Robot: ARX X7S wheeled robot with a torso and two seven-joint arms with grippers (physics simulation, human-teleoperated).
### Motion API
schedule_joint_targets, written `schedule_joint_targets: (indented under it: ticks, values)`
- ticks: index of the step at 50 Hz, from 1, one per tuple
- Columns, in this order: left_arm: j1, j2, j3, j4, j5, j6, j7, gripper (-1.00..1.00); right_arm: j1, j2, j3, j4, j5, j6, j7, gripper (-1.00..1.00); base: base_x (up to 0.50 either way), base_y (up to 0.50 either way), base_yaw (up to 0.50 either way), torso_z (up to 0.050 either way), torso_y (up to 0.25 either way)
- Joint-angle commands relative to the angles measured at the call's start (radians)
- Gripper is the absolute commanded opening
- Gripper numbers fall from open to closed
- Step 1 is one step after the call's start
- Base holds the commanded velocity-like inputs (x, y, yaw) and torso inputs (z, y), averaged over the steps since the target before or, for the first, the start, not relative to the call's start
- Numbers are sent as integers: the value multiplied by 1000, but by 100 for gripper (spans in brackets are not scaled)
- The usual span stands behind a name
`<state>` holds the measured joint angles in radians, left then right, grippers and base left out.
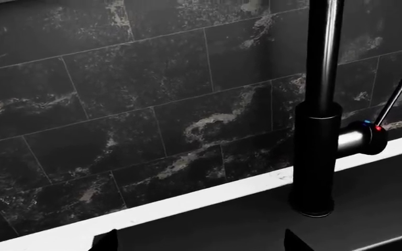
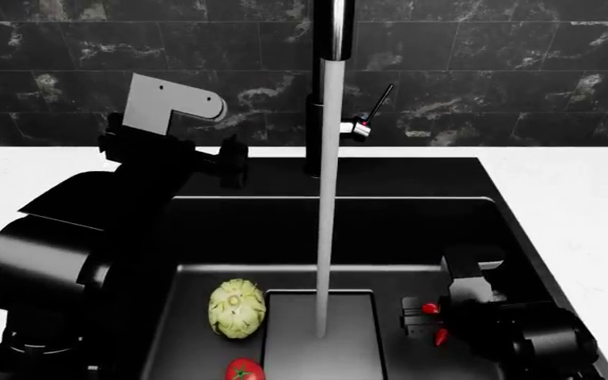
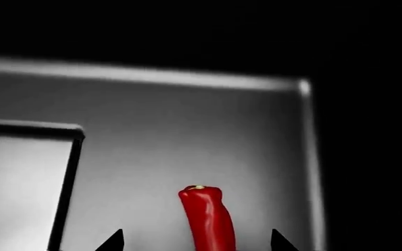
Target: Pick the tomatos and chili peppers from the sink and place them in one bowl. Place the artichoke in the other bowl. Then turn off the sink faucet.
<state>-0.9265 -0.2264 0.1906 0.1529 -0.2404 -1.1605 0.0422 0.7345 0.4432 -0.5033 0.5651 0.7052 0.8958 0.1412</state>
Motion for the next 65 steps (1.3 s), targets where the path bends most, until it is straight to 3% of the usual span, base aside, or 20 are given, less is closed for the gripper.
schedule_joint_targets:
  ticks: [1,27,28,45,46,49,58,59,60,61,65]
  values:
    - [21,2,-3,18,-15,41,30,100,32,5,-56,6,-82,-72,-35,100,0,0,0,11,-90]
    - [-9,0,12,35,-14,37,10,100,19,4,-41,3,-51,-34,-28,100,2,0,1,16,-191]
    - [-9,0,11,35,-14,35,8,100,15,3,-32,4,-45,-39,-27,-100,0,0,5,0,0]
    - [-6,-12,10,51,-25,21,5,100,13,-9,-53,12,-12,0,-98,-100,1,0,0,0,-2]
    - [-4,-10,12,52,-24,22,3,100,32,3,-155,-6,-61,47,-144,-100,0,0,0,0,0]
    - [-1,-11,14,50,-24,27,2,100,18,9,-153,-20,-54,47,-149,-100,0,0,0,0,-4]
    - [4,-4,23,44,-25,36,-4,100,61,2,-213,4,-138,-96,-209,-100,0,0,1,0,-3]
    - [5,-6,21,46,-27,35,-3,100,34,117,-149,-146,-19,54,-92,-100,0,0,4,0,-12]
    - [8,-7,20,48,-27,36,-4,100,30,130,-129,-296,11,180,-68,-100,0,0,0,0,0]
    - [11,-7,20,48,-28,36,-5,100,26,143,-118,-444,30,211,-49,-100,0,0,3,0,0]
    - [9,-10,22,52,-30,31,-5,100,27,179,-63,-602,105,310,12,-100,0,0,0,0,0]
